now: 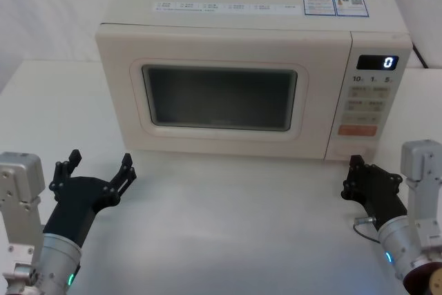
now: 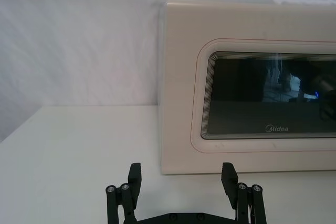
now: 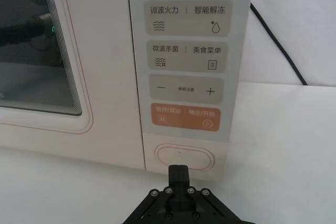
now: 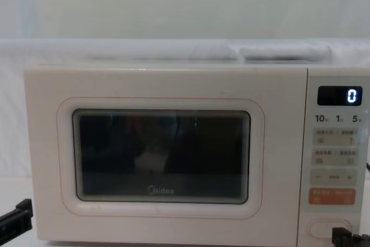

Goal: Press the button to open the microwave door with one hand; close the microwave door with the other hand.

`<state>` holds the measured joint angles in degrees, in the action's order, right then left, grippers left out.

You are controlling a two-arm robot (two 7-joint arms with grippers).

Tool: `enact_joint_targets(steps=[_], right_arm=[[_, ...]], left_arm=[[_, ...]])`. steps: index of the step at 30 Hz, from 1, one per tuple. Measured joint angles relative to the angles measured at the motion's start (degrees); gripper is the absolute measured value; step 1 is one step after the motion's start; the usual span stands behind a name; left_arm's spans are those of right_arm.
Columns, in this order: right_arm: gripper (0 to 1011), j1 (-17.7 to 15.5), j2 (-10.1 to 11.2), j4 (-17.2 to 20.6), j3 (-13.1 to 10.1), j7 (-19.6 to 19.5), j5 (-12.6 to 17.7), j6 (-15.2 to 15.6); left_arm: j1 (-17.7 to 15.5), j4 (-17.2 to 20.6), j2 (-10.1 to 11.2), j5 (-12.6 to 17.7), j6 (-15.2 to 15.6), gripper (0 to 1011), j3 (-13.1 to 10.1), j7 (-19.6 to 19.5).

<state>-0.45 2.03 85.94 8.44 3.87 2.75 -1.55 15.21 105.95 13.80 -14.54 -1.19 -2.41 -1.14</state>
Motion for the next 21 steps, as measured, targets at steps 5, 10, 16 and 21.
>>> enact_joint_targets(steps=[5, 10, 16, 21], right_arm=[[0, 1.47, -0.31, -1.76, -0.13, 0.16, -0.39, -0.22], [0, 2.53, -0.55, -2.97, -0.23, 0.25, -0.62, -0.43], [0, 3.63, -0.87, -4.19, -0.33, 0.3, -0.8, -0.67], [0, 4.11, -1.05, -4.84, -0.43, 0.32, -0.86, -0.74]], left_arm=[[0.0, 0.0, 0.0, 0.0, 0.0, 1001, 0.0, 0.0], [0.0, 0.0, 0.0, 0.0, 0.0, 1001, 0.0, 0.0], [0.0, 0.0, 0.0, 0.0, 0.0, 1001, 0.0, 0.0], [0.0, 0.0, 0.0, 0.0, 0.0, 1001, 0.0, 0.0]])
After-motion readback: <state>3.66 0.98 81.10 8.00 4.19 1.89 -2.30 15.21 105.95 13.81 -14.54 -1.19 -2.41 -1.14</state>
